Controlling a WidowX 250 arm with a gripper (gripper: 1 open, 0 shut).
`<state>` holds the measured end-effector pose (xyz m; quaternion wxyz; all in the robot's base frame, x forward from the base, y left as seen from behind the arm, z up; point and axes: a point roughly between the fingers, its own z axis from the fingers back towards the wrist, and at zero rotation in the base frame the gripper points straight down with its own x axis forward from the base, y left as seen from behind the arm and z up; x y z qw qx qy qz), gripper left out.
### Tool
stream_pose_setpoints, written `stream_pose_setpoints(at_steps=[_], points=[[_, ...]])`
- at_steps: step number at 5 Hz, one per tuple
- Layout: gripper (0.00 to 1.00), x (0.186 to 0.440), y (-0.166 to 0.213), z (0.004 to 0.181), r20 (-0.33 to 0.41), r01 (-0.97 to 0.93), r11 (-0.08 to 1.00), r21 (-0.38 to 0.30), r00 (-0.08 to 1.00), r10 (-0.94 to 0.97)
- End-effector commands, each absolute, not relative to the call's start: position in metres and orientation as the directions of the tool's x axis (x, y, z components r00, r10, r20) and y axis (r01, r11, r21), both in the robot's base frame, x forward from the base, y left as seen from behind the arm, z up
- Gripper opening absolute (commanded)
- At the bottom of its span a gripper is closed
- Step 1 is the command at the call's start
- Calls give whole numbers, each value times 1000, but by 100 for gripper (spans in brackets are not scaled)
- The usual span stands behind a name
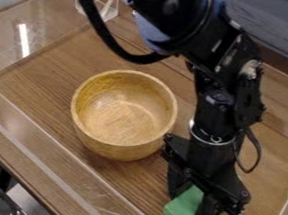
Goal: Put the green block in the brown bowl
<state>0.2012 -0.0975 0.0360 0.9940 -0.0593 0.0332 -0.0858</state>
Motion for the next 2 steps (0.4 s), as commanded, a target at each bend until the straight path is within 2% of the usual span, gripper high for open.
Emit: stream_pose_setpoints(at_steps=[1,2], points=[[0,209,-98,45,-3,163,977,-140,986,-165],[0,210,-97,43,-2,163,976,-145,986,-165]])
